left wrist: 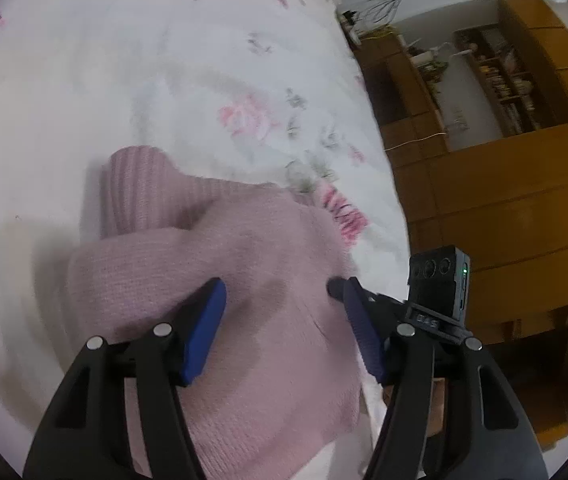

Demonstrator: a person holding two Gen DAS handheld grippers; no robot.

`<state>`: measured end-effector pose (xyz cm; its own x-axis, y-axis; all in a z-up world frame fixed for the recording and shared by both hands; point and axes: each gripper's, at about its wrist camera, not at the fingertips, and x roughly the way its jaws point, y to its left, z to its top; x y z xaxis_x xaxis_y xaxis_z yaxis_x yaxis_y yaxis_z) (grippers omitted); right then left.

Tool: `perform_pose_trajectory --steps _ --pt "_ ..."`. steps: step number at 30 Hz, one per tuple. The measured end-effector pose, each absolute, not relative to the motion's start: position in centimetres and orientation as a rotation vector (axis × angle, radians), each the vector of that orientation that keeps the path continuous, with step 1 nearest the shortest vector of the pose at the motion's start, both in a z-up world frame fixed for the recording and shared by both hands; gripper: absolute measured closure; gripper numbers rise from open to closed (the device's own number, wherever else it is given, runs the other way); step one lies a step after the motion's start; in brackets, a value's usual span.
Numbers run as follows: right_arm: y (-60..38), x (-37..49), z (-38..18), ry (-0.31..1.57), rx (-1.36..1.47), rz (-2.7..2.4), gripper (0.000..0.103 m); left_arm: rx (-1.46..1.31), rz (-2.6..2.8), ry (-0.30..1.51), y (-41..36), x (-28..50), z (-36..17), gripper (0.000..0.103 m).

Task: Fold small clothes
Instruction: 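Press the folded sweater flat and open both grippers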

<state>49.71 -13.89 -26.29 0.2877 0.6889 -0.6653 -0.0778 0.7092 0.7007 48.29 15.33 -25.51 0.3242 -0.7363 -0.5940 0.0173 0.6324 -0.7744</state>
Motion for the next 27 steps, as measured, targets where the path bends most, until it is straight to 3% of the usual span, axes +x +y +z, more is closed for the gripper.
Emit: perform_pose_trajectory --steps 2,4,5,8,11,14,15,16,17,18,19,20,21,22,27 --pt "-13.5 48.0 -24.4 1.063 0.493 0.537 0.088 -0.771 -0.550 1.150 15.5 48.0 -26.3 0.048" --pt "-13.3 47.9 -26.1 1.108 0.468 0.499 0.087 -0.766 -0.504 1.178 15.6 48.0 -28.3 0.067" --pt "-13.2 48.2 -27.7 1.160 0.473 0.485 0.079 -0.766 -0.496 1.181 15.7 47.9 -28.5 0.069" --pt "-15.0 48.6 -28.4 1.174 0.575 0.481 0.070 -0.793 -0.505 1.162 16.5 47.9 -27.0 0.066" --pt "-16.2 47.8 -24.8 1.050 0.579 0.479 0.070 -0.745 -0.556 1.092 16.4 47.8 -24.2 0.061" --pt "-14.5 48.6 -24.4 1.079 0.585 0.601 0.071 -0.719 -0.538 1.104 16.0 49.0 -24.3 0.060" --pt "-13.7 49.1 -25.1 1.117 0.596 0.632 0.072 -0.699 -0.498 1.157 15.7 49.6 -25.7 0.060" --pt "-12.8 49.7 -26.2 1.169 0.589 0.642 0.077 -0.673 -0.473 1.191 15.4 49.9 -26.8 0.068" --pt "-12.3 50.1 -27.3 1.203 0.550 0.619 0.098 -0.634 -0.440 1.208 15.2 50.1 -27.9 0.074" --pt "-12.2 50.5 -28.5 1.220 0.492 0.580 0.103 -0.602 -0.400 1.206 15.2 49.9 -28.7 0.089" --pt "-12.8 50.9 -29.2 1.226 0.514 0.579 0.103 -0.594 -0.384 1.207 15.2 50.0 -28.8 0.096" --pt "-13.6 51.2 -29.6 1.236 0.564 0.576 0.103 -0.610 -0.385 1.210 15.5 49.9 -28.5 0.096" --pt "-14.3 51.1 -29.3 1.239 0.591 0.571 0.103 -0.645 -0.390 1.196 16.0 49.6 -27.6 0.089" --pt "-14.4 50.8 -28.7 1.230 0.581 0.572 0.103 -0.662 -0.412 1.168 16.3 48.9 -26.4 0.074" --pt "-13.7 46.6 -25.2 1.156 0.596 0.728 0.099 -0.604 -0.603 1.154 15.8 43.6 -23.9 0.071"
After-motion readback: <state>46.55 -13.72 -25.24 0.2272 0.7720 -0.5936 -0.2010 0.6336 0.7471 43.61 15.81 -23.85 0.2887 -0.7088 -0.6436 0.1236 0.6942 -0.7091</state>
